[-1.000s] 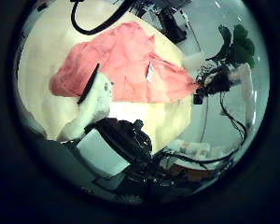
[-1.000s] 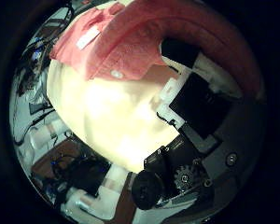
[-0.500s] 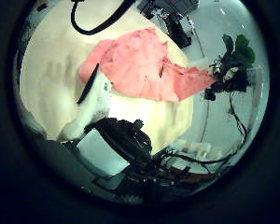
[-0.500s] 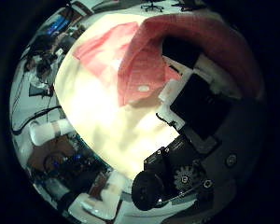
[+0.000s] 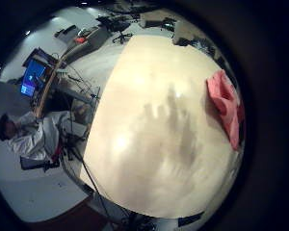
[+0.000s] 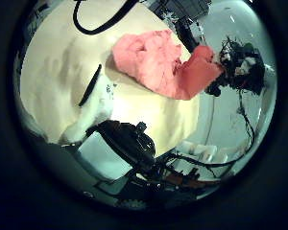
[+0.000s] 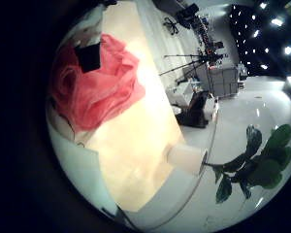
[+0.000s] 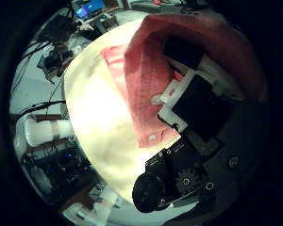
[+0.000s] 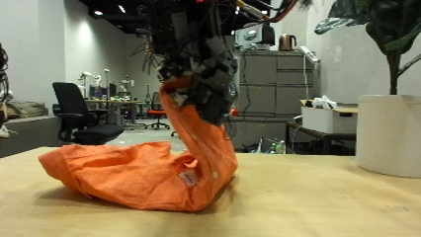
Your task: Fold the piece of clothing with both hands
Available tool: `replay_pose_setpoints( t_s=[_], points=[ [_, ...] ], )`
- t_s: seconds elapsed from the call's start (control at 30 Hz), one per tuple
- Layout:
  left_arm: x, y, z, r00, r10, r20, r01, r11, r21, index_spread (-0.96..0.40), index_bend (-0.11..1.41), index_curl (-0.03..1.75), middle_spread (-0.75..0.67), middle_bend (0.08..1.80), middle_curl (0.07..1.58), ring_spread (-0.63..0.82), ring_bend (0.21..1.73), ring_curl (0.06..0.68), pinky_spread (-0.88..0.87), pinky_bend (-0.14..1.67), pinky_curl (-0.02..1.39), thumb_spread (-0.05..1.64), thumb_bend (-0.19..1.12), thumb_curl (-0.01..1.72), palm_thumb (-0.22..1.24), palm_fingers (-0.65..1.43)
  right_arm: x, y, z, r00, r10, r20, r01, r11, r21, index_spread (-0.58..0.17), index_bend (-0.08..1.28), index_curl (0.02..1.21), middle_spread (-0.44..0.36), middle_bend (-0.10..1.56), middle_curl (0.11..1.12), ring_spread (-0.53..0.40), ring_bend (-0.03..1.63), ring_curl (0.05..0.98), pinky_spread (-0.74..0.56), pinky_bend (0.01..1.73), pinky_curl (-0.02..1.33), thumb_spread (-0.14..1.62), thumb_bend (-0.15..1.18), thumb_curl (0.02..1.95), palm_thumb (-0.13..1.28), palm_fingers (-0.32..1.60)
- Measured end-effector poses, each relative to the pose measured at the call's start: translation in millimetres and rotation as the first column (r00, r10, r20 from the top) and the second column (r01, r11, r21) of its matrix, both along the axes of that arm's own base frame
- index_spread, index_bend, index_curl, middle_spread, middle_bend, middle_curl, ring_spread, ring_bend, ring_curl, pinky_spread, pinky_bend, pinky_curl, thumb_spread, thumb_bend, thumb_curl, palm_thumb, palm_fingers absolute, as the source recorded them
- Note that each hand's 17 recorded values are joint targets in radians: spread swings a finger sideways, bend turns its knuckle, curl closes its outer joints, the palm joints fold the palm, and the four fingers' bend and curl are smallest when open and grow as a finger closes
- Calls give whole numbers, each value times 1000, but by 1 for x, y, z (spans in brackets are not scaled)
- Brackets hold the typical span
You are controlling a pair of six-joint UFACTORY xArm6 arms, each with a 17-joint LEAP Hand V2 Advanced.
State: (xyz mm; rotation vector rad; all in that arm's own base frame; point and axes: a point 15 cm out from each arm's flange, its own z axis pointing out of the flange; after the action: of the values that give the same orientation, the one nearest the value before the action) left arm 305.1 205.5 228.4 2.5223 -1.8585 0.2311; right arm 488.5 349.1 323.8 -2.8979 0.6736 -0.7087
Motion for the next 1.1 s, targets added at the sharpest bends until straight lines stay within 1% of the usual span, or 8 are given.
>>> replay_pose_setpoints(
  t_s=[0.47, 0.77, 0.83, 0.87, 0.93, 0.97, 1.0, 1.1],
  points=[
    [-32, 7, -5, 1000, 27, 5, -27, 1000, -6, 12, 251, 479, 132, 185, 332, 261, 445, 228, 334, 182, 248, 1324, -10, 305, 587, 241, 17, 101, -58, 993, 120, 9, -120, 992, 40, -318, 864, 969, -144, 1163, 756, -248, 1247, 662, -385, 1147, 690, 1189, -24, 588, 933, 1111],
    [-35, 4, -1, 1000, 28, 8, -28, 1000, -6, 12, 249, 479, 132, 184, 330, 261, 444, 228, 333, 182, 253, 1324, -10, 305, 587, 242, 29, 111, -68, 993, 114, 11, -115, 991, 71, -345, 371, 816, -235, 835, 659, -388, 1170, 592, -614, 1078, 586, 1281, -8, 524, 910, 413],
    [-34, 2, -1, 1000, 22, 8, -22, 1000, -6, 12, 249, 479, 132, 184, 330, 261, 444, 228, 333, 182, 253, 1324, -10, 305, 587, 242, 33, 109, -59, 995, 100, 13, -101, 990, 98, -325, 284, 754, -160, 637, 600, -340, 1265, 612, -585, 1048, 557, 1275, -13, 518, 904, 310],
    [-34, 2, 0, 1000, 23, 10, -23, 1000, -4, 12, 249, 479, 132, 184, 330, 261, 444, 228, 333, 182, 253, 1324, -10, 305, 587, 242, 34, 106, -56, 995, 94, 15, -95, 990, 103, -315, 312, 742, -70, 579, 572, -439, 1098, 517, -514, 1035, 559, 1273, -14, 516, 901, 172],
    [-34, 1, 1, 1000, 22, 13, -22, 1000, -2, 12, 249, 479, 132, 184, 330, 261, 444, 228, 333, 182, 254, 1324, -10, 305, 587, 242, 42, 96, -43, 997, 77, 27, -80, 990, 113, -301, 469, 742, 87, 355, 487, -394, 851, 491, -372, 1100, 592, 1256, -17, 514, 894, -29],
    [-33, 1, 1, 1000, 20, 13, -20, 1000, -2, 12, 249, 479, 132, 184, 330, 263, 444, 228, 333, 182, 254, 1324, -10, 305, 587, 242, 44, 93, -37, 997, 73, 34, -76, 990, 118, -290, 281, 661, 34, 697, 560, -351, 989, 493, -300, 867, 506, 1250, -18, 511, 886, 245],
    [-33, 0, 2, 1000, 18, 13, -18, 1000, -2, 12, 249, 479, 135, 185, 330, 263, 444, 228, 333, 182, 254, 1324, -10, 305, 587, 242, 45, 90, -28, 997, 70, 43, -75, 989, 124, -311, 280, 640, -1, 822, 590, -389, 693, 363, -257, 887, 506, 1234, -26, 511, 870, 154],
    [-32, -5, 4, 1000, 12, 15, -12, 1000, -3, 12, 249, 479, 142, 185, 330, 265, 444, 228, 333, 182, 254, 1324, -10, 305, 587, 242, 50, 71, 1, 997, 50, 62, -58, 987, 149, -353, 171, 579, -73, 637, 546, -311, 926, 451, -133, 866, 486, 1197, -29, 515, 826, 130]
  ],
)
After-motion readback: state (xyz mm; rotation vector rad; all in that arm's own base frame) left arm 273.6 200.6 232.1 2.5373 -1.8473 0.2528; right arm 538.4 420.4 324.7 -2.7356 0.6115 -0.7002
